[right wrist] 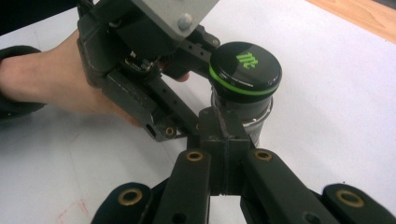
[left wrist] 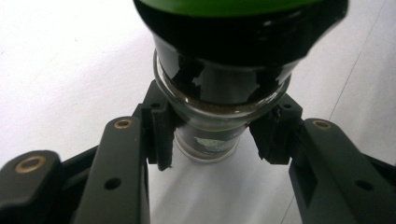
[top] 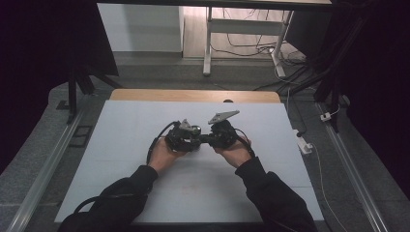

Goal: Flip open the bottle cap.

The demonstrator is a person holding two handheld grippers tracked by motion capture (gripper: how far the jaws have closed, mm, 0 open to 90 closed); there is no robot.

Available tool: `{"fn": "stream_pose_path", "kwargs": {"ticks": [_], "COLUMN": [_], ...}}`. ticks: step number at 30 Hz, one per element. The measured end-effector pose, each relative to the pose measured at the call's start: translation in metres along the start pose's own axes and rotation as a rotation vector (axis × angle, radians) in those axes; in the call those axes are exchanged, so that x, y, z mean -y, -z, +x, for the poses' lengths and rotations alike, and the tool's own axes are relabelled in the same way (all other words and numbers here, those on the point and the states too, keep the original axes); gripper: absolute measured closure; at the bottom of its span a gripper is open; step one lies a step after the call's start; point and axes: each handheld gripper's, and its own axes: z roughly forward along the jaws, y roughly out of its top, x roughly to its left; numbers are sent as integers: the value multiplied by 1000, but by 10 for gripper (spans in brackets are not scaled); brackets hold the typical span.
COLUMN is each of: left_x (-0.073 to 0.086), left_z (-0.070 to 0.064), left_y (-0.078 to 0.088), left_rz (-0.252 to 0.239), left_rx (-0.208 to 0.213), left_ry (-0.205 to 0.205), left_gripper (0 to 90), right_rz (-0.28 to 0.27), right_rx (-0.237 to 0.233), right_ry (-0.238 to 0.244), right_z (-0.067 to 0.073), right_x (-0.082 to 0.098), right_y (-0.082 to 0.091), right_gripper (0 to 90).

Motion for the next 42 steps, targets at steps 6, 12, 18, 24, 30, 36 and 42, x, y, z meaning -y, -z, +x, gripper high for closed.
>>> {"fn": "stream_pose_path", "kwargs": {"ticks": [6, 12, 18, 24, 30, 36, 42], "left_x": [0, 0, 0, 1, 1, 1, 1], "left_z": [0, -1, -1, 0, -1, -1, -1], "left_y": [0, 0, 0, 0, 0, 0, 0], "left_rz": [-2, -6, -3, 1, -4, -7, -8], "left_rx": [-2, -5, -5, -5, -6, -6, -4], "left_ry": [0, 4, -1, -7, -3, -2, -5], "left_gripper": [539, 539, 539, 540, 539, 540, 539], "right_rz": [4, 9, -1, -8, -20, -27, -43], "right_rx": [1, 11, 19, 21, 33, 39, 53], "right_ry": [-9, 0, 3, 4, 0, 3, -7], "right_z": [0, 2, 1, -1, -2, -5, -11], "right_x": [-4, -7, -10, -13, -16, -18, -22], "right_y": [-4, -9, -8, -8, -6, -6, -5], "right_gripper": [900, 900, 900, 900, 900, 900, 900]}}
